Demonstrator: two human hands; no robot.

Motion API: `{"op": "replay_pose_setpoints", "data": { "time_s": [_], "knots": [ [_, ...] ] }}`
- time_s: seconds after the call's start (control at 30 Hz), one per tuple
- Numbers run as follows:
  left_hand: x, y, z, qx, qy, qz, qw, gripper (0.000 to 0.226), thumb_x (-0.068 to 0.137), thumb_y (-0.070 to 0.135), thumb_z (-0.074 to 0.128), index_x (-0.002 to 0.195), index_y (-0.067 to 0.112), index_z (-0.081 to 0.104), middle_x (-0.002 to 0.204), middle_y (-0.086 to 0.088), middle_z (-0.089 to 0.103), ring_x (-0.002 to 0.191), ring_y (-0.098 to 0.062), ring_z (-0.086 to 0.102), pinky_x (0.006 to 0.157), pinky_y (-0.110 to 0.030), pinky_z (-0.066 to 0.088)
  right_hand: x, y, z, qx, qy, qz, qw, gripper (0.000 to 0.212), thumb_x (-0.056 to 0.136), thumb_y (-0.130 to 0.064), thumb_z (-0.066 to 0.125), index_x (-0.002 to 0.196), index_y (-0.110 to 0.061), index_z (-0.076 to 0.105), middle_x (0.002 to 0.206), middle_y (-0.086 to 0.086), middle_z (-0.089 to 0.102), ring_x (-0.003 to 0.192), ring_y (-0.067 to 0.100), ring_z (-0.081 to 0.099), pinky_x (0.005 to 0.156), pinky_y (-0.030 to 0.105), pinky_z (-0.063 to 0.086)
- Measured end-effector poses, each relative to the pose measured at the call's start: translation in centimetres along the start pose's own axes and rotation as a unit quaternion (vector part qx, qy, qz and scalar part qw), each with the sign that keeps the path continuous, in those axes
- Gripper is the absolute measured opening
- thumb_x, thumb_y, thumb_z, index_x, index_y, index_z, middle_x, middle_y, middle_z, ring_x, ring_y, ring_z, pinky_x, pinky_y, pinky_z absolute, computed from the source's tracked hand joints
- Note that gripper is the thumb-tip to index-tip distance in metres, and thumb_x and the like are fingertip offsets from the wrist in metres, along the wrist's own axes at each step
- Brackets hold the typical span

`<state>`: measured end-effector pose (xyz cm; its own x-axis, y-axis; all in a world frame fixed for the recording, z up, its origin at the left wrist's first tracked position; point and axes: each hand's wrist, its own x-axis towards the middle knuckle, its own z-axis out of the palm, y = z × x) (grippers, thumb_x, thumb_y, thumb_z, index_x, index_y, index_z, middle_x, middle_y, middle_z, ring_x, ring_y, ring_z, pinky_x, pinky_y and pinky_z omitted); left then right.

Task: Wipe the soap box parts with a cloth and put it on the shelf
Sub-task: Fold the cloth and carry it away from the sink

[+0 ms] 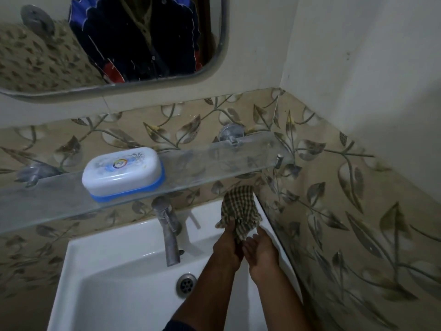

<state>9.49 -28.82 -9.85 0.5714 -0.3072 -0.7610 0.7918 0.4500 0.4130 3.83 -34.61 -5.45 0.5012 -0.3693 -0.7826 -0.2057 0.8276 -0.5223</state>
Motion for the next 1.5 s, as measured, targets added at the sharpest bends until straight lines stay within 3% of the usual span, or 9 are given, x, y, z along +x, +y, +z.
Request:
{"op": "replay_pose_setpoints", "data": {
  "time_s": [0.1, 0.23, 0.37, 0.67, 0.8, 0.97, 1.07, 1.3, 1.5],
  "knots": [
    [2.1, -0.3, -0.6, 0.041, 0.046, 0.0, 0.998, 0.064, 0.078, 0.042, 0.081, 0.124, 0.0, 0.065, 0.111, -0.019, 0.074, 0.099, -0.033, 0.073, 0.084, -0.039, 0.06, 0.3, 0.2, -0.8, -0.015, -0.006, -0.001, 1.0, 0.058, 0.093, -0.039, 0.062, 0.136, -0.002, 0.05, 0.129, 0.017, 0.059, 0.091, 0.021, 0.062, 0.081, 0.029, 0.05],
    [-1.8, 0.6, -0.1, 0.07, -0.015, 0.032, 0.997, 0.055, 0.083, 0.037, 0.074, 0.126, 0.003, 0.064, 0.115, -0.019, 0.073, 0.099, -0.031, 0.072, 0.086, -0.037, 0.056, 0.2, -0.4, -0.9, 0.013, -0.078, 0.016, 0.997, 0.036, 0.092, -0.051, 0.057, 0.09, -0.015, 0.059, 0.083, 0.01, 0.068, 0.042, 0.008, 0.058, 0.044, 0.021, 0.047],
    [-7.7, 0.8, -0.5, 0.151, -0.059, 0.086, 0.983, 0.028, 0.093, 0.03, 0.066, 0.112, 0.01, 0.072, 0.11, -0.012, 0.076, 0.09, -0.021, 0.076, 0.08, -0.029, 0.056, -1.0, -1.3, -0.2, 0.045, -0.183, 0.026, 0.982, 0.069, 0.092, -0.061, 0.048, 0.126, -0.003, 0.062, 0.125, 0.025, 0.064, 0.119, 0.036, 0.06, 0.1, 0.046, 0.047],
    [-16.0, 0.2, -4.3, 0.304, 0.103, 0.152, 0.935, 0.037, 0.086, 0.026, 0.076, 0.116, 0.011, 0.059, 0.108, -0.013, 0.069, 0.097, -0.03, 0.067, 0.081, -0.038, 0.051, -9.3, -1.7, 0.5, -0.134, -0.047, -0.229, 0.963, 0.044, 0.088, -0.015, 0.071, 0.128, -0.009, 0.056, 0.115, 0.002, 0.064, 0.098, 0.021, 0.061, 0.091, 0.037, 0.051],
    [-22.4, 2.9, -4.5, 0.231, 0.056, 0.319, 0.917, 0.023, 0.098, 0.029, 0.06, 0.111, 0.013, 0.069, 0.108, -0.005, 0.075, 0.096, -0.019, 0.071, 0.086, -0.031, 0.054, -16.8, 0.1, 0.4, -0.352, -0.086, -0.496, 0.789, 0.021, 0.088, -0.019, 0.071, 0.109, -0.019, 0.069, 0.089, -0.013, 0.069, 0.084, 0.002, 0.064, 0.077, 0.017, 0.049],
    [-30.8, 6.5, -6.0, 0.093, -0.092, 0.273, 0.953, 0.045, 0.096, 0.043, 0.049, 0.114, 0.01, 0.072, 0.109, -0.011, 0.077, 0.105, -0.024, 0.072, 0.086, -0.035, 0.054, -21.5, 4.5, 1.7, -0.515, -0.207, -0.663, 0.503, 0.067, 0.073, 0.002, 0.058, 0.137, -0.018, 0.056, 0.141, -0.006, 0.053, 0.131, 0.007, 0.047, 0.105, 0.026, 0.039],
    [-35.1, 8.6, -8.1, -0.003, -0.148, 0.246, 0.958, 0.051, 0.097, 0.041, 0.043, 0.106, -0.001, 0.072, 0.1, -0.021, 0.076, 0.089, -0.031, 0.076, 0.067, -0.034, 0.061, -24.7, 6.9, 3.1, -0.52, -0.295, -0.672, 0.437, 0.065, 0.085, -0.022, 0.058, 0.148, -0.021, 0.042, 0.159, -0.001, 0.03, 0.148, 0.014, 0.025, 0.117, 0.031, 0.028],
    [-39.3, 12.1, -14.4, -0.107, -0.136, 0.265, 0.949, 0.058, 0.102, 0.044, 0.035, 0.129, 0.001, 0.064, 0.13, -0.022, 0.065, 0.123, -0.038, 0.061, 0.11, -0.051, 0.04, -30.8, 10.3, 7.7, -0.428, -0.319, -0.63, 0.565, 0.054, 0.089, -0.052, 0.055, 0.139, -0.03, 0.053, 0.145, -0.02, 0.046, 0.137, -0.007, 0.033, 0.111, 0.013, 0.029],
    [-42.0, 13.7, -16.7, -0.044, -0.117, 0.329, 0.936, 0.057, 0.101, 0.043, 0.038, 0.128, 0.001, 0.064, 0.128, -0.023, 0.066, 0.121, -0.038, 0.062, 0.107, -0.051, 0.045, -32.7, 11.3, 10.7, -0.431, -0.327, -0.602, 0.587, 0.039, 0.084, -0.028, 0.065, 0.123, -0.03, 0.061, 0.117, -0.011, 0.059, 0.108, 0.002, 0.057, 0.092, 0.025, 0.051]
  ]
}}
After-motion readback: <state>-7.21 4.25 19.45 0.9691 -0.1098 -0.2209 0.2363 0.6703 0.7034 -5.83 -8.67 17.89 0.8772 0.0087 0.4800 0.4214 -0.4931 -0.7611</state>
